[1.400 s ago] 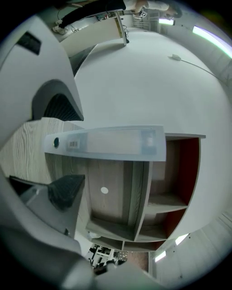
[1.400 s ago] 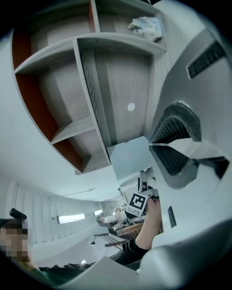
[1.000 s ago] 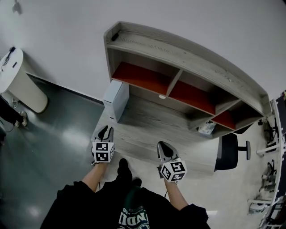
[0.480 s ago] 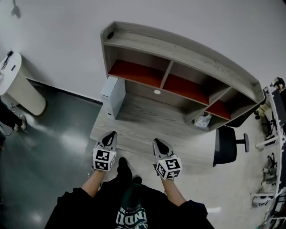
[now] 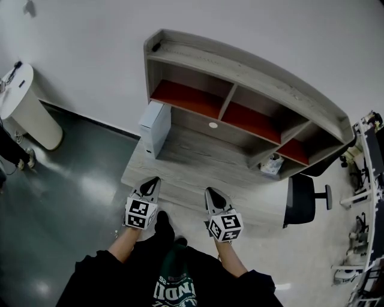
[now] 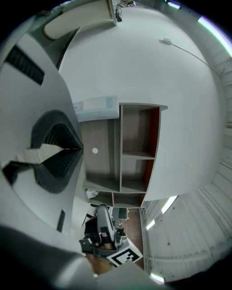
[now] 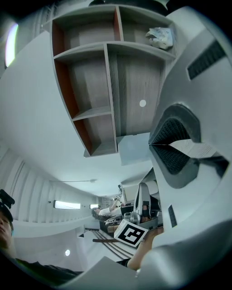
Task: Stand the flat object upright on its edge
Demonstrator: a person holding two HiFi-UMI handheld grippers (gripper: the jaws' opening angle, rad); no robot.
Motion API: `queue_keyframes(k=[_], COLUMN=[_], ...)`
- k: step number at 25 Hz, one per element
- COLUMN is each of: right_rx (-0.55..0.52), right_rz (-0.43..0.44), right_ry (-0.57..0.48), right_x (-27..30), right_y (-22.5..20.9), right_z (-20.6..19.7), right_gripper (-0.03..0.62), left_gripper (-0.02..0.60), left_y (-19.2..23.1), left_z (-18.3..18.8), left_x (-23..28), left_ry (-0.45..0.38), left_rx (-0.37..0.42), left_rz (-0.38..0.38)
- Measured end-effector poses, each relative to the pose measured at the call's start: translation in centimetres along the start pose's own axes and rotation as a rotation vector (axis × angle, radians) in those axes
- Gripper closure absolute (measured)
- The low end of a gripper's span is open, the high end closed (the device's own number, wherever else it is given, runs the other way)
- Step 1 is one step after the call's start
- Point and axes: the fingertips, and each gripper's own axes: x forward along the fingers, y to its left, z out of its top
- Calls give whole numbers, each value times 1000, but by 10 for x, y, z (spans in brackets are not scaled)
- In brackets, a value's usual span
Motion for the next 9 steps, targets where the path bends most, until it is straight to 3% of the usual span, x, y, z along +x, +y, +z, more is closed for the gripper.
queue_keyframes(k=[9], right_rx=[6], right_rz=[0], right_ry=[16], right_x=[4], right_y=[-4], right_z=[0], right_gripper=[559], left_gripper=[566], left_y=[1], left_z=[-3], left_x=[1], left_ry=[20], left_rx=[-18], left_rz=[-8])
